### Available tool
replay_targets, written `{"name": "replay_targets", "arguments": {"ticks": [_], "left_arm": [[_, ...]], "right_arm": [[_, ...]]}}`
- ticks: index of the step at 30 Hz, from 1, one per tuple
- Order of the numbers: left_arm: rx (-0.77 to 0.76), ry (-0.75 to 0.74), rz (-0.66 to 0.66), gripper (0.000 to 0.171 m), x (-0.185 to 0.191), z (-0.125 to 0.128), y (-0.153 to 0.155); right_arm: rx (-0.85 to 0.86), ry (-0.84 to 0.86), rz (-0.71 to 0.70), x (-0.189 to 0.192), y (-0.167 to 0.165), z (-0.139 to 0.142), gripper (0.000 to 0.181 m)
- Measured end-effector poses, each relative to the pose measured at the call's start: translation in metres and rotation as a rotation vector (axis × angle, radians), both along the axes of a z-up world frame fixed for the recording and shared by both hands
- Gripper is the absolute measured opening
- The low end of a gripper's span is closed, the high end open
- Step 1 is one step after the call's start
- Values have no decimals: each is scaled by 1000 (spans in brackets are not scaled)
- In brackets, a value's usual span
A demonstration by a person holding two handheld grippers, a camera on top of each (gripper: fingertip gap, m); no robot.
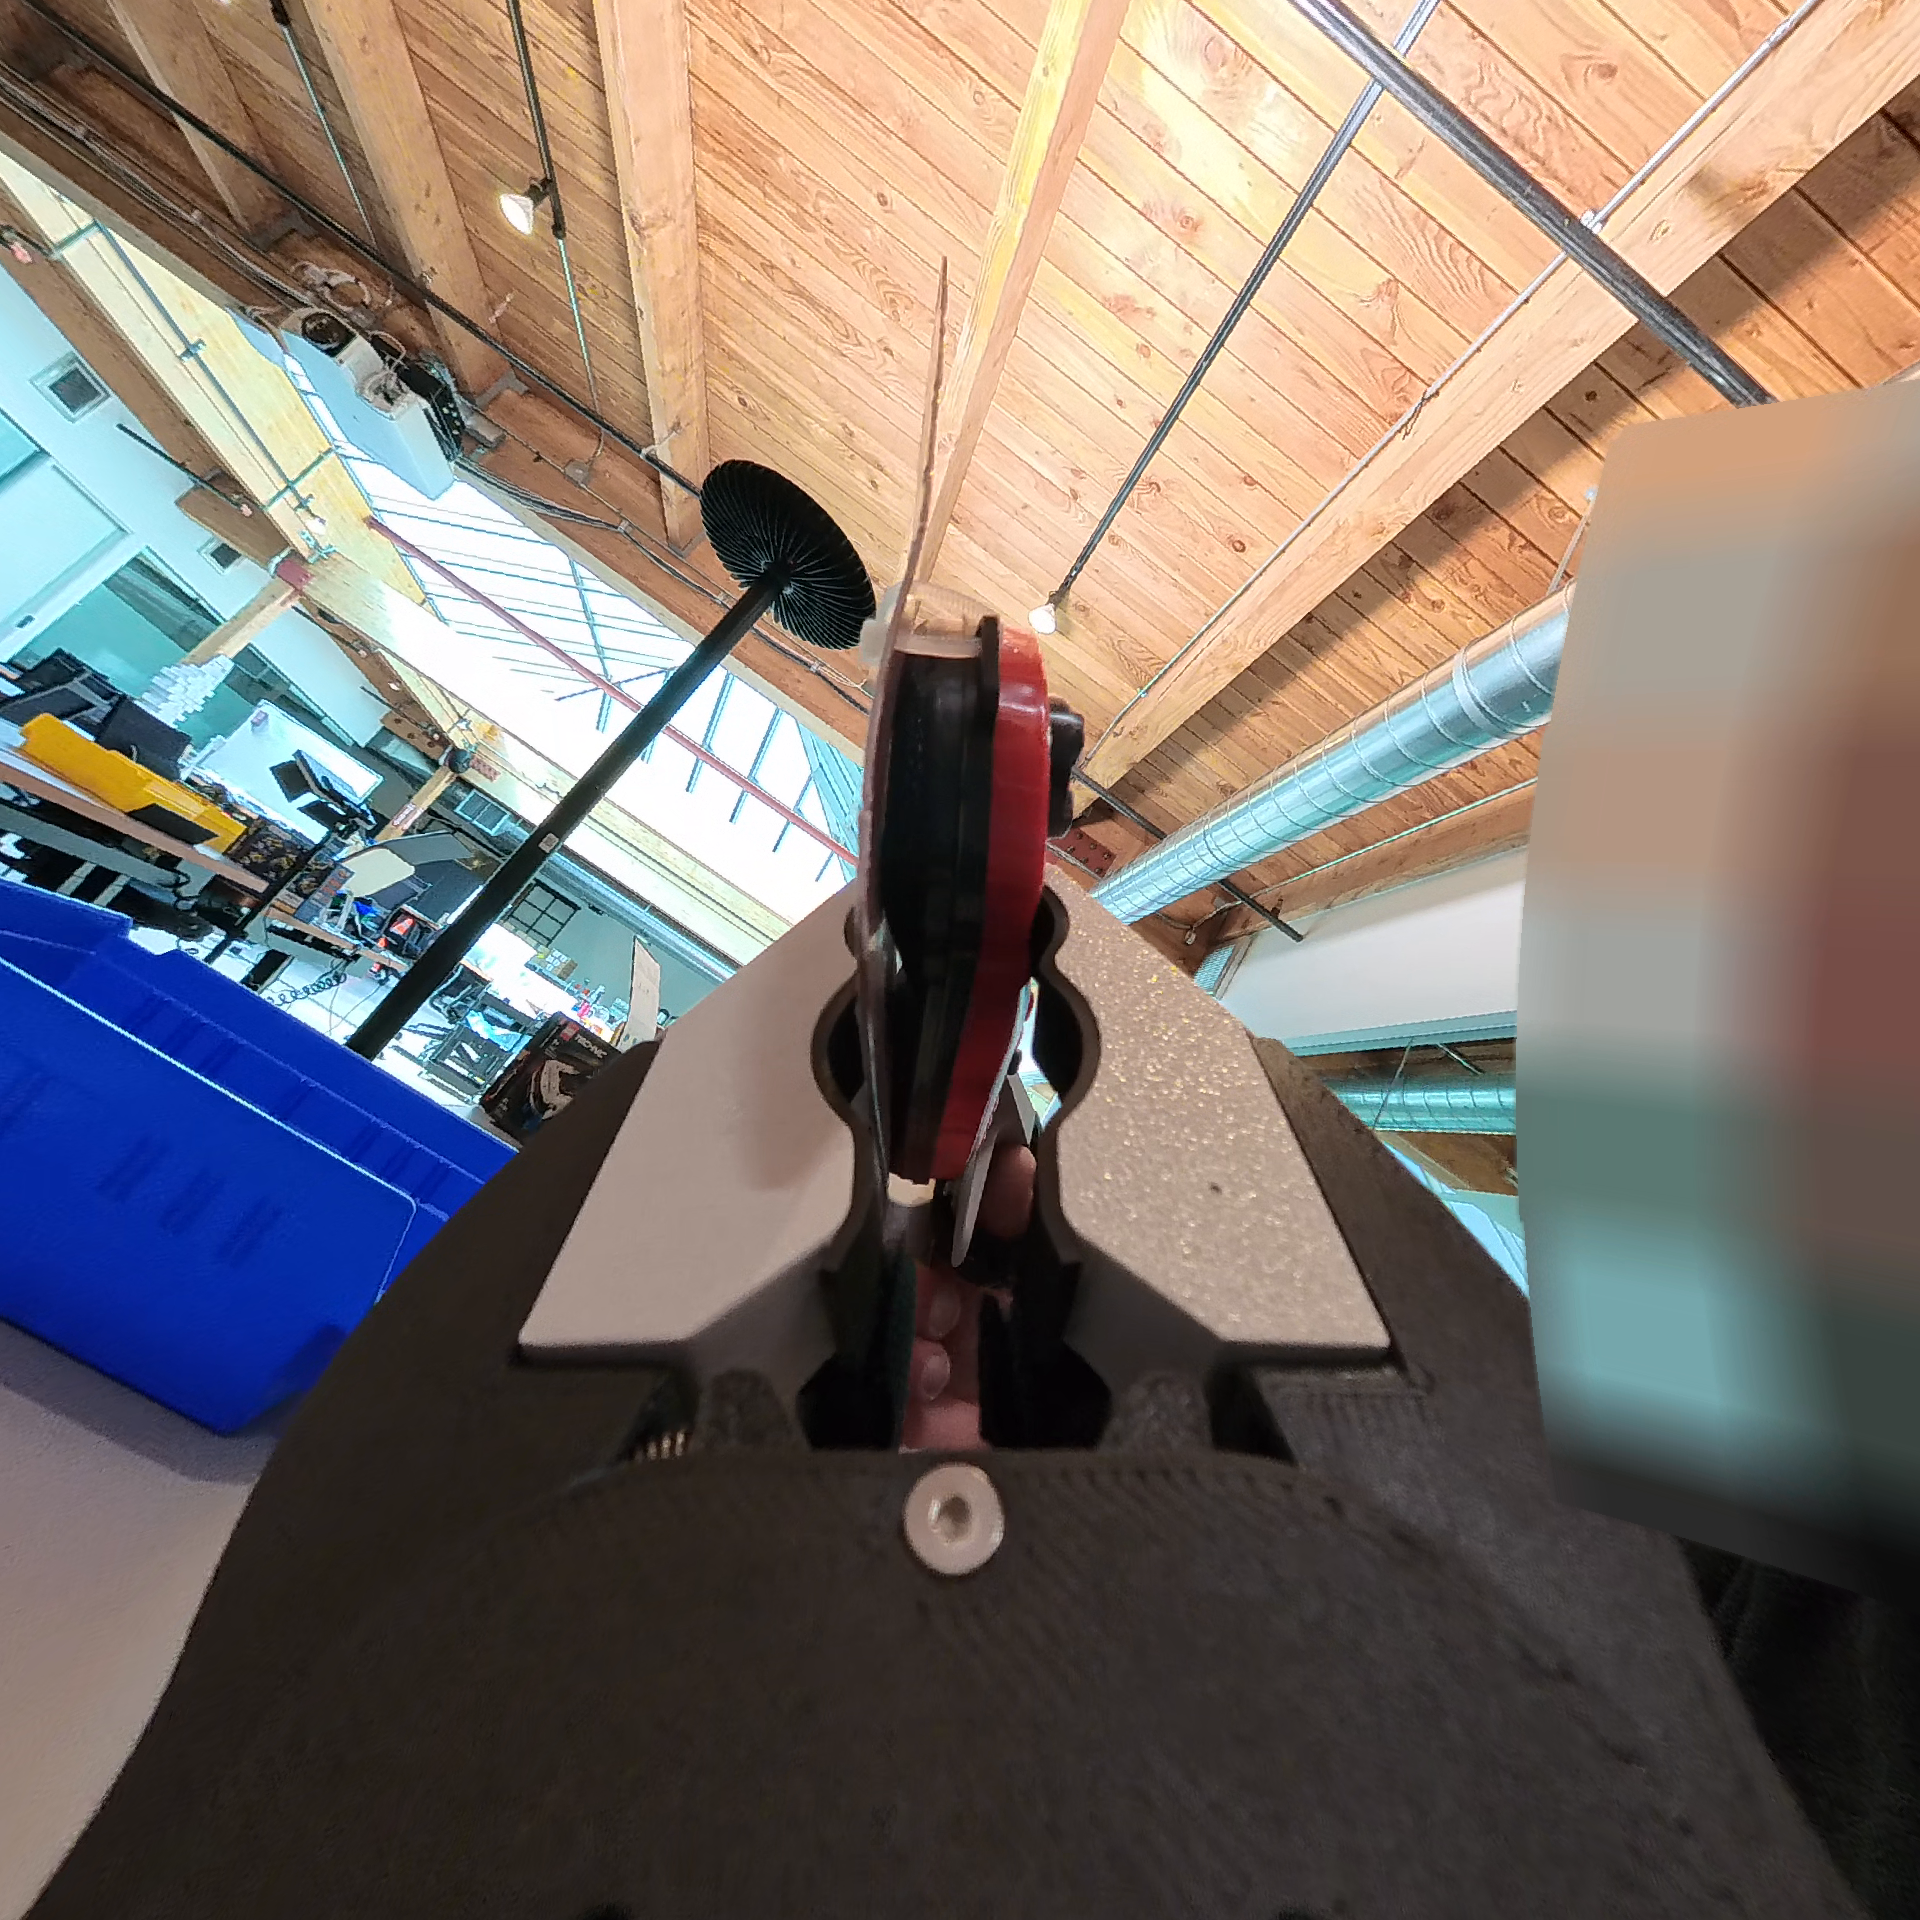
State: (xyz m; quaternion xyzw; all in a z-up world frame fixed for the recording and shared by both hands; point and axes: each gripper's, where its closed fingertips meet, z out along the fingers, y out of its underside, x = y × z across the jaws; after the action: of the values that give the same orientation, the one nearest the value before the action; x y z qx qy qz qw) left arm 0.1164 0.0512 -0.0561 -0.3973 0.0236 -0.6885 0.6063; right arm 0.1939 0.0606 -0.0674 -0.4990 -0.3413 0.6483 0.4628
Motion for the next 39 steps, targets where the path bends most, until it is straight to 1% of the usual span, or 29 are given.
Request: {"name": "replay_targets", "arguments": {"ticks": [6,13,18,26,32,34,36,39], "left_arm": [[8,10,-2,23,2,1,-1],[12,19,0,23,4,1,-2],[23,27,-2,23,6,4,-4],[19,33,-5,23,8,3,-4],[9,11,3,23,5,3,-3],[8,4,4,23,4,3,-3],[9,2,3,23,3,4,-3],[11,2,-1,23,4,4,-4]], "right_arm": [[-7,19,14,2,0,1,23],[-4,30,15,3,0,2,23],[-2,72,21,5,-1,7,27],[2,74,38,4,-4,7,29],[-7,40,69,-1,-9,0,39],[-5,20,67,-4,-10,-4,38],[-4,32,62,-4,-9,-3,30],[3,36,60,-3,-9,-2,29]]}}
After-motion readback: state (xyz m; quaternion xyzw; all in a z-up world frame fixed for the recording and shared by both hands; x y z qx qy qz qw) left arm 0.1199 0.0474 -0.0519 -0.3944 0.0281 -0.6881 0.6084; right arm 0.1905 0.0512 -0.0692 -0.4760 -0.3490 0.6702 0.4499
